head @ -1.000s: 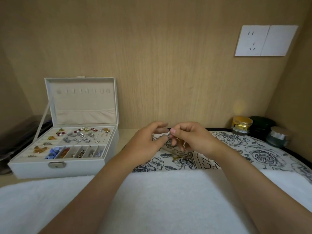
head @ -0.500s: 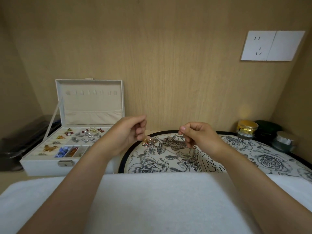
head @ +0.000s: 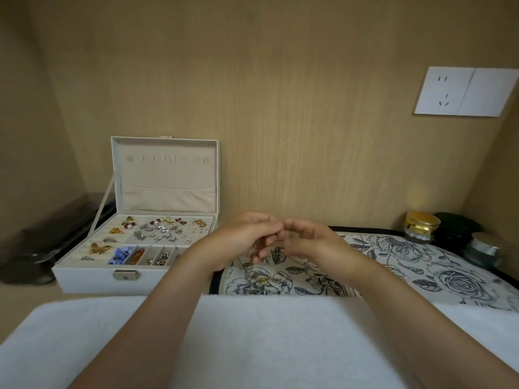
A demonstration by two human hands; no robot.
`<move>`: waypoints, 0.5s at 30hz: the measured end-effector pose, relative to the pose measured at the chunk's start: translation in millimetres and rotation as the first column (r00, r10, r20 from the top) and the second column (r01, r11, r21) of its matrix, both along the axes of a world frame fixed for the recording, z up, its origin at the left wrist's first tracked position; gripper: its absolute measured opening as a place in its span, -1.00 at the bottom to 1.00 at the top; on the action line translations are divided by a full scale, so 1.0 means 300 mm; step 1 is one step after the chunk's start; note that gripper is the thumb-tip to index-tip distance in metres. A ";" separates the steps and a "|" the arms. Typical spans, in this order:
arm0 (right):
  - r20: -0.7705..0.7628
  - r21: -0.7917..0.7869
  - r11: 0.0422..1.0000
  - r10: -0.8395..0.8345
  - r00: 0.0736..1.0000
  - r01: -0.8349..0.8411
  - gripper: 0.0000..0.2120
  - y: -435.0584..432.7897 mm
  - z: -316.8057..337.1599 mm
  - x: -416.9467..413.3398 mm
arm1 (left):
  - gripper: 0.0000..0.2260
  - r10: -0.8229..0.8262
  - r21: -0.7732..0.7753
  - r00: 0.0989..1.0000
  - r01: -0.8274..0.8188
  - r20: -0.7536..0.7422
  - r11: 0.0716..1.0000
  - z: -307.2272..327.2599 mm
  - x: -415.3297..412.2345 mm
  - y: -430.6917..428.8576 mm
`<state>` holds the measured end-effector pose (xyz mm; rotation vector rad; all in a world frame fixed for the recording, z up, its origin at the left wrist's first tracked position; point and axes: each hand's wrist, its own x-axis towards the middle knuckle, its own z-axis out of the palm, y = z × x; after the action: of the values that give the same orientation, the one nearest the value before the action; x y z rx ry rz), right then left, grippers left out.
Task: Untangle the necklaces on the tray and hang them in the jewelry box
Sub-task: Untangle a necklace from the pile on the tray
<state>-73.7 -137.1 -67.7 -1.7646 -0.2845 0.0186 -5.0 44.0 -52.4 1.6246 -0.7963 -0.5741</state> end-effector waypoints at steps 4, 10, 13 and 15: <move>-0.016 0.045 0.997 -0.058 0.998 0.059 -0.76 0.040 0.018 0.024 | -0.81 0.050 0.044 0.997 -0.053 0.053 0.998 0.017 0.001 0.005; -0.051 0.001 0.974 -0.226 0.973 0.227 -0.75 0.086 0.051 0.075 | -0.69 0.073 0.041 0.995 -0.075 0.062 0.996 0.036 0.043 0.082; -0.029 -0.064 0.960 -0.275 0.961 0.273 -0.73 0.110 0.104 0.102 | -0.73 0.156 -0.059 0.987 -0.153 0.044 0.986 0.060 0.079 0.127; -0.004 -0.080 0.952 -0.298 0.955 0.297 -0.74 0.123 0.141 0.128 | -0.76 0.194 -0.099 0.980 -0.191 0.031 0.977 0.085 0.102 0.157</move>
<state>-35.2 -100.2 -25.5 -1.8692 -0.0036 -0.1752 25.7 91.0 -26.9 1.6075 -0.6759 -0.3612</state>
